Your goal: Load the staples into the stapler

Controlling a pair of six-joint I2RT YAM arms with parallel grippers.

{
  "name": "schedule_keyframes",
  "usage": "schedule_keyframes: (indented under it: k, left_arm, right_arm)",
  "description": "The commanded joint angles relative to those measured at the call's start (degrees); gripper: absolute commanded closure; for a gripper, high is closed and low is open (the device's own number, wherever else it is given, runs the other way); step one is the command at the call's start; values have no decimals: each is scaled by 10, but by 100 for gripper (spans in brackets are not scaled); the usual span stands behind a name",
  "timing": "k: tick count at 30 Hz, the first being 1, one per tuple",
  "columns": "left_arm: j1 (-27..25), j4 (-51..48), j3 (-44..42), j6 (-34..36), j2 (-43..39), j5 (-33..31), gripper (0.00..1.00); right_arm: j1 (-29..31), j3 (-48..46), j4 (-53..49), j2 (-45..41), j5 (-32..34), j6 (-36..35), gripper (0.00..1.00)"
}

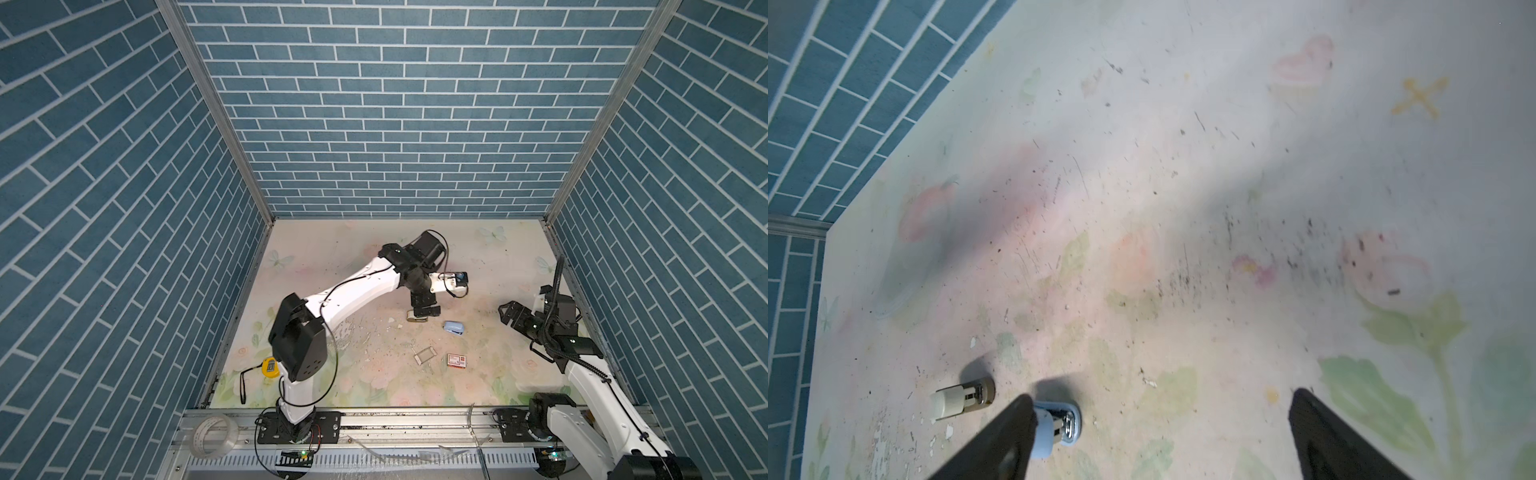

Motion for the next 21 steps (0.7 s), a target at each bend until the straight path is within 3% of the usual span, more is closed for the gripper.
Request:
schedule_keyframes:
  k: [1, 10, 14, 21]
  left_arm:
    - [55, 27, -70, -46, -75, 12, 0]
    - [229, 223, -345, -139, -286, -45, 0]
    - [290, 353, -479, -171, -345, -56, 0]
    - [385, 617, -677, -214, -401, -52, 1]
  right_arm:
    - [-3, 31, 38, 30, 30, -67, 2]
    - [-4, 29, 158, 45, 153, -199, 1]
    - [-11, -9, 259, 78, 184, -224, 1]
    - [-29, -94, 523, 197, 214, -235, 1]
